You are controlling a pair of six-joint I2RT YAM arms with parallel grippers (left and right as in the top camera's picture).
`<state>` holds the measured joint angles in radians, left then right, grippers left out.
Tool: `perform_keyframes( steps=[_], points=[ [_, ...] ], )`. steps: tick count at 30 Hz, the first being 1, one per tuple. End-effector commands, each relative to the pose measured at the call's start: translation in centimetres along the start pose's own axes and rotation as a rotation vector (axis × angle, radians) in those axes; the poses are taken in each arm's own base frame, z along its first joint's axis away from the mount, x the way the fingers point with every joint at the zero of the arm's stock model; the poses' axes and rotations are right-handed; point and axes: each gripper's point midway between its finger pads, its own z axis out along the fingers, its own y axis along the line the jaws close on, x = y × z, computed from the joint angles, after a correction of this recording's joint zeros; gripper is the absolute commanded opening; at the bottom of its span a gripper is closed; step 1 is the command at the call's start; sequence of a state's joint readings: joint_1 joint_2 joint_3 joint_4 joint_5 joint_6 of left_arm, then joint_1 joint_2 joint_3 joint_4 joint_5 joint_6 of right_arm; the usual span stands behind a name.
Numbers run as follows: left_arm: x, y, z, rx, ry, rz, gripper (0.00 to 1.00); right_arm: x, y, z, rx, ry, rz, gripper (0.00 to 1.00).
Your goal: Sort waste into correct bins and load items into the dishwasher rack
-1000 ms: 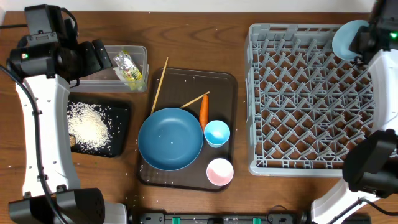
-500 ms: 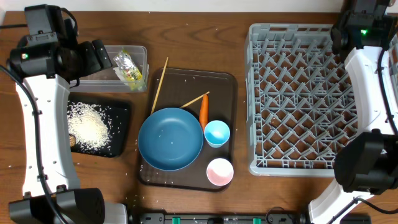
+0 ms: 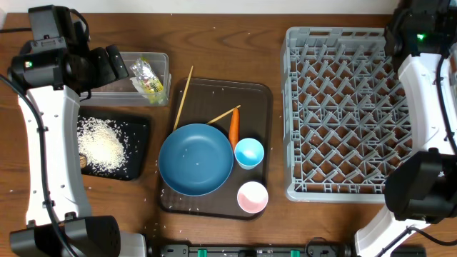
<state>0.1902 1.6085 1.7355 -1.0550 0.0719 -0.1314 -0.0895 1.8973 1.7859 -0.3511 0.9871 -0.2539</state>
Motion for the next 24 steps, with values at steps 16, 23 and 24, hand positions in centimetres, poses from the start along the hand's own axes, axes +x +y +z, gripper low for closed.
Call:
perform_keyframes(
  steps=[16,23,24],
  points=[
    [0.5,0.3,0.6,-0.008,0.022,-0.009,0.98,1.4,6.5,2.6,0.019,-0.015,-0.340,0.01],
    [0.5,0.3,0.6,-0.008,0.022,-0.009,0.98,1.8,10.1,1.9,-0.043,-0.047,-0.439,0.01],
    [0.4,0.3,0.6,-0.008,0.021,-0.009,0.98,1.9,10.4,1.9,-0.046,-0.047,-0.459,0.01]
  ],
)
